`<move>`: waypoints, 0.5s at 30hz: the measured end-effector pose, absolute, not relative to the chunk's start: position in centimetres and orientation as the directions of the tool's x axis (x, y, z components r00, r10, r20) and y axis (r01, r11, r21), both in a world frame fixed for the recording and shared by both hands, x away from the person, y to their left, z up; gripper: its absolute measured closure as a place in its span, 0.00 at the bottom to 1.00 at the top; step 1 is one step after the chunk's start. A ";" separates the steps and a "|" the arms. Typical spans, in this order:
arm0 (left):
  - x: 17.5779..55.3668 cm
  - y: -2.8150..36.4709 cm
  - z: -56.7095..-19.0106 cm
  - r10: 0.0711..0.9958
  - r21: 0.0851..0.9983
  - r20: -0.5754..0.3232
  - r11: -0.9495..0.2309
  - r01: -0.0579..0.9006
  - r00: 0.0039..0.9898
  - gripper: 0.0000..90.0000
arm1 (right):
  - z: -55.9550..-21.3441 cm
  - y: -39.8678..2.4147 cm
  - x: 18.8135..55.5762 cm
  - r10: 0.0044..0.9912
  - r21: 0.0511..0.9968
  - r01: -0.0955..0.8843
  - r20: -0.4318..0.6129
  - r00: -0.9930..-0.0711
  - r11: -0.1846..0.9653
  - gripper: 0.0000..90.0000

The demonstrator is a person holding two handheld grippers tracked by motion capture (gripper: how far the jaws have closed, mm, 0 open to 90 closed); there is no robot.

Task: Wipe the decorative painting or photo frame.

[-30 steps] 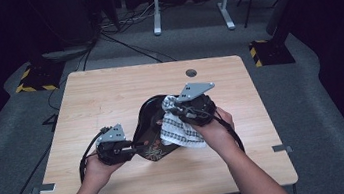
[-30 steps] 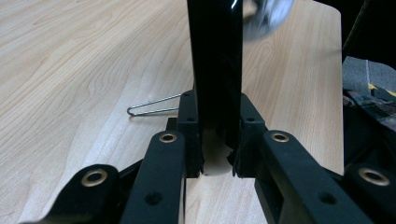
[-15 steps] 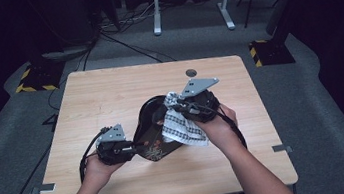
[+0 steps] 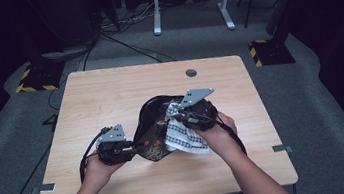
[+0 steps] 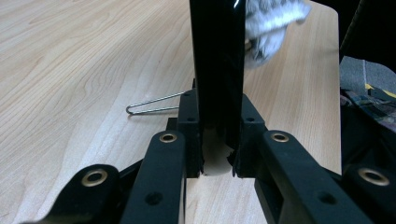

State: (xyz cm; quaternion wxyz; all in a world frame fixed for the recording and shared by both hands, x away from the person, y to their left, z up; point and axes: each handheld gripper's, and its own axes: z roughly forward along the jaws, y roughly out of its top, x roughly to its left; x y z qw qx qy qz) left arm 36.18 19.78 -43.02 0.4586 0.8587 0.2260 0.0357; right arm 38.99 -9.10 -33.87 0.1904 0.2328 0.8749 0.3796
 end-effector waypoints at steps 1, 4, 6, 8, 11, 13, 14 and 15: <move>36.2 19.8 -43.0 0.421 0.803 -0.147 -0.477 0.356 0.895 0.87 | -33.4 -9.2 39.0 0.556 0.760 0.258 -0.159 -0.816 0.596 0.89; 36.2 19.8 -43.0 0.419 0.804 -0.150 -0.476 0.357 0.895 0.86 | -31.9 -9.4 39.2 0.566 0.779 0.241 -0.171 -0.807 0.579 0.89; 36.2 19.8 -43.0 0.419 0.804 -0.150 -0.475 0.357 0.895 0.86 | -31.2 -9.5 39.3 0.571 0.789 0.233 -0.174 -0.802 0.568 0.89; 36.2 19.8 -43.0 0.418 0.804 -0.153 -0.474 0.359 0.895 0.86 | -31.2 -9.6 39.2 0.577 0.793 0.237 -0.169 -0.799 0.561 0.89; 36.3 19.8 -43.0 0.417 0.804 -0.150 -0.476 0.356 0.896 0.87 | -32.4 -9.6 39.1 0.576 0.781 0.252 -0.162 -0.801 0.571 0.89; 36.3 19.8 -43.0 0.418 0.804 -0.152 -0.475 0.358 0.896 0.86 | -33.5 -9.6 39.1 0.572 0.765 0.271 -0.152 -0.806 0.585 0.89; 36.3 19.8 -43.0 0.417 0.803 -0.152 -0.476 0.358 0.896 0.86 | -34.0 -9.6 39.1 0.573 0.758 0.281 -0.146 -0.807 0.589 0.89; 36.3 19.7 -43.0 0.417 0.803 -0.152 -0.476 0.358 0.896 0.86 | -34.5 -9.6 39.0 0.573 0.752 0.289 -0.140 -0.808 0.592 0.89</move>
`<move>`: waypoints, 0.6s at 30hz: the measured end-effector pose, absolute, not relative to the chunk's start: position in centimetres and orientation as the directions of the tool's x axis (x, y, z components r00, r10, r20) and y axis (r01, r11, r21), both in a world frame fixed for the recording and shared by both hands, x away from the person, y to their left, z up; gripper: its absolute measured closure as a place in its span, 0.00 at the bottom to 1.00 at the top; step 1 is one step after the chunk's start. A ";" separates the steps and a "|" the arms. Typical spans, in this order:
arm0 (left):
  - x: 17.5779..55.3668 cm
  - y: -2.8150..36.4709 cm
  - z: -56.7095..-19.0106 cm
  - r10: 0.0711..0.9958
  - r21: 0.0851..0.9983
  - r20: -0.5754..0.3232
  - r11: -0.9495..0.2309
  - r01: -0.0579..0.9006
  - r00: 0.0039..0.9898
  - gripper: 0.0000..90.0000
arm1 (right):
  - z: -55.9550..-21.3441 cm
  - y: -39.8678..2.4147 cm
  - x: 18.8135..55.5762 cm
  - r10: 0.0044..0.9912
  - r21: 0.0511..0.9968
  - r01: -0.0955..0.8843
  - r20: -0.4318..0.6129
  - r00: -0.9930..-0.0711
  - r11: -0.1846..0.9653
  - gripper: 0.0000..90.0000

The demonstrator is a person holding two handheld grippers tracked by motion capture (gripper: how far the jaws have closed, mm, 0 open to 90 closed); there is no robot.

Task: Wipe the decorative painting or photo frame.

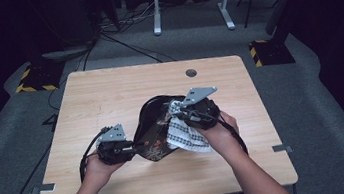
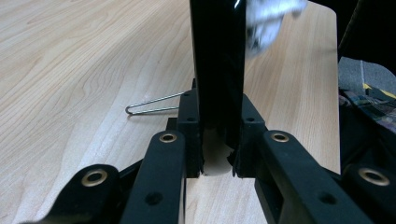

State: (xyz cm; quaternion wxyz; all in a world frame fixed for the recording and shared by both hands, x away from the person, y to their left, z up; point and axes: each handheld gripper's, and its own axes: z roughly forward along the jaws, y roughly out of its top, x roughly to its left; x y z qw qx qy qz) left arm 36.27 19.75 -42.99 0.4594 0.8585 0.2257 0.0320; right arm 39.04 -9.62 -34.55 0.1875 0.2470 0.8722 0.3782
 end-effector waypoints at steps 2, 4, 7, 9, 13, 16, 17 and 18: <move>36.3 19.8 -43.0 0.414 0.804 -0.154 -0.476 0.357 0.897 0.86 | -35.0 -9.7 39.0 0.575 0.751 0.297 -0.133 -0.807 0.590 0.89; 36.4 19.8 -43.0 0.412 0.802 -0.158 -0.476 0.360 0.897 0.87 | -35.1 -9.7 38.9 0.577 0.749 0.298 -0.136 -0.805 0.591 0.89; 36.4 19.8 -43.0 0.410 0.801 -0.154 -0.481 0.357 0.899 0.87 | -34.3 -9.7 38.9 0.583 0.757 0.292 -0.142 -0.800 0.585 0.89; 36.4 19.8 -43.0 0.410 0.800 -0.152 -0.483 0.356 0.899 0.87 | -33.2 -9.9 39.0 0.593 0.776 0.277 -0.149 -0.791 0.566 0.89; 36.4 19.8 -43.0 0.408 0.799 -0.150 -0.486 0.354 0.901 0.86 | -31.9 -10.3 39.3 0.610 0.796 0.277 -0.140 -0.780 0.537 0.89; 36.4 19.8 -42.9 0.409 0.798 -0.149 -0.487 0.354 0.900 0.86 | -32.6 -10.3 39.3 0.611 0.792 0.286 -0.135 -0.780 0.540 0.89; 36.4 19.8 -42.9 0.410 0.798 -0.149 -0.487 0.354 0.900 0.86 | -33.2 -10.3 39.3 0.606 0.781 0.294 -0.133 -0.784 0.552 0.89; 36.4 19.8 -42.9 0.411 0.798 -0.149 -0.487 0.354 0.900 0.86 | -33.6 -10.2 39.3 0.603 0.775 0.300 -0.128 -0.787 0.556 0.89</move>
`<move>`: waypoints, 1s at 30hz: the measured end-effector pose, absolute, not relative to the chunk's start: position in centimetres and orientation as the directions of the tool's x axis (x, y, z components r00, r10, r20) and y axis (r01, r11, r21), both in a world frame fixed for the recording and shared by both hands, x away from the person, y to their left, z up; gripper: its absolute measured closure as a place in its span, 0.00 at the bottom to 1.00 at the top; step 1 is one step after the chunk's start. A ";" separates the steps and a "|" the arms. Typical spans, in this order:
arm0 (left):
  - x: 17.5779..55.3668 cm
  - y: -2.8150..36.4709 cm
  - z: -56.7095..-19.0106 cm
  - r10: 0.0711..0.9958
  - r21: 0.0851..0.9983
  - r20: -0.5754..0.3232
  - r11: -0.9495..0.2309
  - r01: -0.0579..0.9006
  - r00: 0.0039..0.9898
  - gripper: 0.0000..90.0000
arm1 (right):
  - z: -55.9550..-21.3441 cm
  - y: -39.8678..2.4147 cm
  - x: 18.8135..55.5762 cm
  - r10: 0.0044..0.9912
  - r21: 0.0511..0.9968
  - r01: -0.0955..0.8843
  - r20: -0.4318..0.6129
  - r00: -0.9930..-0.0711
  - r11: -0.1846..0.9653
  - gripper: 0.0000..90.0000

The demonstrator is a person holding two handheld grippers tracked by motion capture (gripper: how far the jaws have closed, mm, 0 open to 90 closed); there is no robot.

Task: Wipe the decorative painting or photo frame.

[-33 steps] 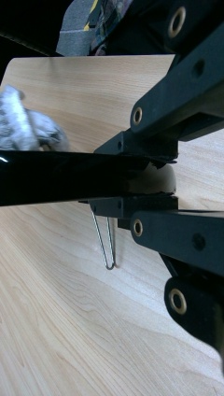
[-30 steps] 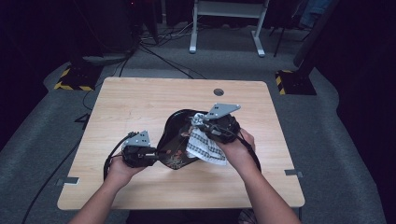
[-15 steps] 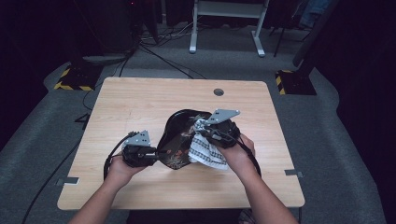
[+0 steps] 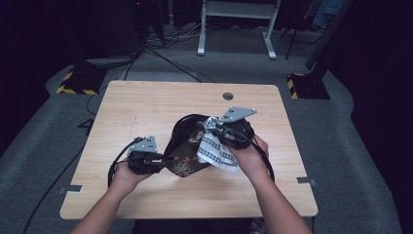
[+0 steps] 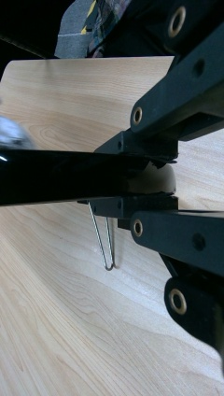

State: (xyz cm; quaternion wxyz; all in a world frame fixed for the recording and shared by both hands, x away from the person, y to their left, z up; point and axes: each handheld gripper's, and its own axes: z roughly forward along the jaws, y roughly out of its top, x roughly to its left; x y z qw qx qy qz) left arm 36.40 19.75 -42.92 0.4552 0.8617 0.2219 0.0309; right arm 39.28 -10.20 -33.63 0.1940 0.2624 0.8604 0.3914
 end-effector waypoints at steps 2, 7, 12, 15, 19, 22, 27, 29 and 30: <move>36.4 19.7 -42.9 0.412 0.799 -0.150 -0.485 0.356 0.899 0.86 | -34.9 -10.1 39.2 0.597 0.756 0.316 -0.121 -0.793 0.573 0.89; 36.5 19.7 -42.9 0.413 0.799 -0.157 -0.481 0.361 0.897 0.86 | -35.9 -10.1 39.2 0.595 0.744 0.333 -0.107 -0.797 0.579 0.89; 36.5 19.7 -42.9 0.416 0.798 -0.151 -0.484 0.359 0.897 0.86 | -33.7 -10.3 39.6 0.608 0.762 0.304 -0.144 -0.781 0.571 0.89; 36.5 19.7 -42.9 0.414 0.799 -0.152 -0.483 0.358 0.897 0.86 | -32.2 -10.5 39.7 0.618 0.780 0.289 -0.154 -0.771 0.555 0.89; 36.5 19.7 -42.9 0.414 0.798 -0.153 -0.484 0.359 0.898 0.86 | -32.2 -10.6 39.7 0.622 0.783 0.290 -0.153 -0.768 0.550 0.89; 36.5 19.7 -42.9 0.415 0.799 -0.153 -0.483 0.359 0.897 0.86 | -33.3 -10.6 39.7 0.620 0.770 0.305 -0.146 -0.771 0.561 0.89; 36.6 19.6 -42.9 0.419 0.798 -0.153 -0.482 0.362 0.895 0.86 | -35.5 -10.1 39.5 0.604 0.728 0.333 -0.138 -0.785 0.599 0.89; 36.6 19.6 -42.9 0.420 0.798 -0.154 -0.481 0.363 0.895 0.86 | -35.2 -10.2 39.6 0.604 0.730 0.334 -0.133 -0.786 0.596 0.89; 36.6 19.7 -42.9 0.419 0.798 -0.155 -0.481 0.363 0.895 0.86 | -34.8 -10.2 39.7 0.607 0.734 0.329 -0.141 -0.782 0.594 0.89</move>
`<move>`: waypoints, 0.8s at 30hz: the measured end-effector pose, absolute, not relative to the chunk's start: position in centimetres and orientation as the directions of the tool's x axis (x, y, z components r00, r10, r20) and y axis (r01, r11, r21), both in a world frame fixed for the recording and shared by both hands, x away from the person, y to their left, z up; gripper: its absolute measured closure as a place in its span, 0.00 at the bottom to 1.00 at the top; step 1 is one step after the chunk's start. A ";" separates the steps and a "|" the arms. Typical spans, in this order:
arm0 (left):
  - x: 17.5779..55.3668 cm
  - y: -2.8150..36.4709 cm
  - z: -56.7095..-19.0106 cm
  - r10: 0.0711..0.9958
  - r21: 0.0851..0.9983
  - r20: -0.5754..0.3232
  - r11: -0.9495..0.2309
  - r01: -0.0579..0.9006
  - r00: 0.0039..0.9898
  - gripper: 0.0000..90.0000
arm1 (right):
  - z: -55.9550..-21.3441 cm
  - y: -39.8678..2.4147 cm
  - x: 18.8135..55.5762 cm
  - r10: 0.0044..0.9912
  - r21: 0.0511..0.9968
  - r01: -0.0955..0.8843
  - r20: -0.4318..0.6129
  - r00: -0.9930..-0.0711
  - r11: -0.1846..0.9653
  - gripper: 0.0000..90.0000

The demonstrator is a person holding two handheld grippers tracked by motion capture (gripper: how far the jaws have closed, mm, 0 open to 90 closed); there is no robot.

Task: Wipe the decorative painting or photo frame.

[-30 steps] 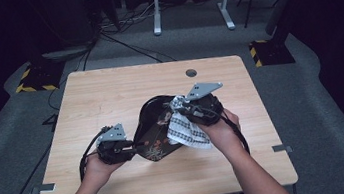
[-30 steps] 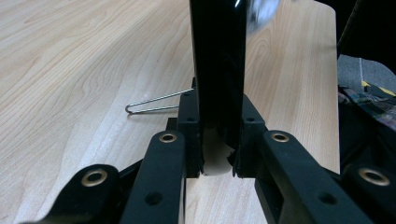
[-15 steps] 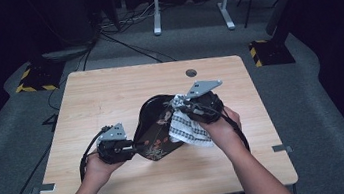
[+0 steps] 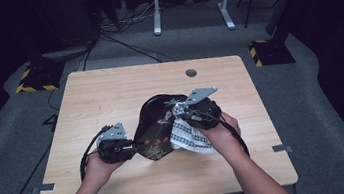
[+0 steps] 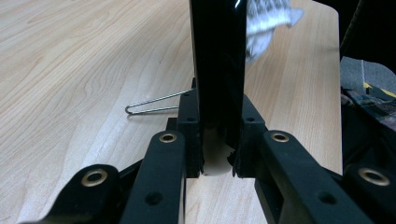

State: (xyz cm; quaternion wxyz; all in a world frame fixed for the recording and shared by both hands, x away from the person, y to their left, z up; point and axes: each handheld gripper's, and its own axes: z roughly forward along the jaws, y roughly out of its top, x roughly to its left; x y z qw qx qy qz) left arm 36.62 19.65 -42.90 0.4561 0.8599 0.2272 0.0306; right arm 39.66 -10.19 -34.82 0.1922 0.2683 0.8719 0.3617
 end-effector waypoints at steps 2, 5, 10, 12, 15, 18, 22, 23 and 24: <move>36.6 19.7 -42.9 0.418 0.799 -0.154 -0.481 0.361 0.895 0.86 | -33.9 -10.3 39.8 0.612 0.748 0.317 -0.148 -0.777 0.583 0.89; 36.6 19.7 -42.9 0.416 0.798 -0.151 -0.484 0.359 0.897 0.86 | -32.3 -10.6 40.0 0.623 0.764 0.306 -0.157 -0.766 0.569 0.89; 36.7 19.7 -42.9 0.416 0.799 -0.156 -0.480 0.362 0.896 0.86 | -32.1 -11.0 40.0 0.634 0.773 0.303 -0.161 -0.757 0.557 0.89; 36.7 19.7 -42.9 0.415 0.799 -0.156 -0.480 0.362 0.896 0.86 | -33.0 -11.0 40.1 0.633 0.765 0.312 -0.157 -0.758 0.564 0.89; 36.7 19.6 -42.9 0.418 0.797 -0.161 -0.479 0.367 0.894 0.86 | -34.7 -10.9 40.3 0.627 0.733 0.339 -0.152 -0.764 0.590 0.89; 36.8 19.7 -42.9 0.417 0.798 -0.162 -0.478 0.367 0.894 0.86 | -35.9 -10.8 40.2 0.618 0.707 0.354 -0.150 -0.772 0.613 0.89; 36.7 19.6 -42.9 0.417 0.796 -0.159 -0.482 0.367 0.895 0.86 | -35.2 -10.9 40.3 0.619 0.720 0.347 -0.145 -0.772 0.601 0.89; 36.7 19.6 -42.9 0.417 0.795 -0.158 -0.484 0.365 0.895 0.86 | -34.6 -11.0 40.4 0.624 0.733 0.340 -0.145 -0.768 0.589 0.89; 36.7 19.6 -42.9 0.417 0.795 -0.157 -0.484 0.365 0.895 0.86 | -34.1 -11.1 40.4 0.628 0.742 0.335 -0.146 -0.765 0.581 0.89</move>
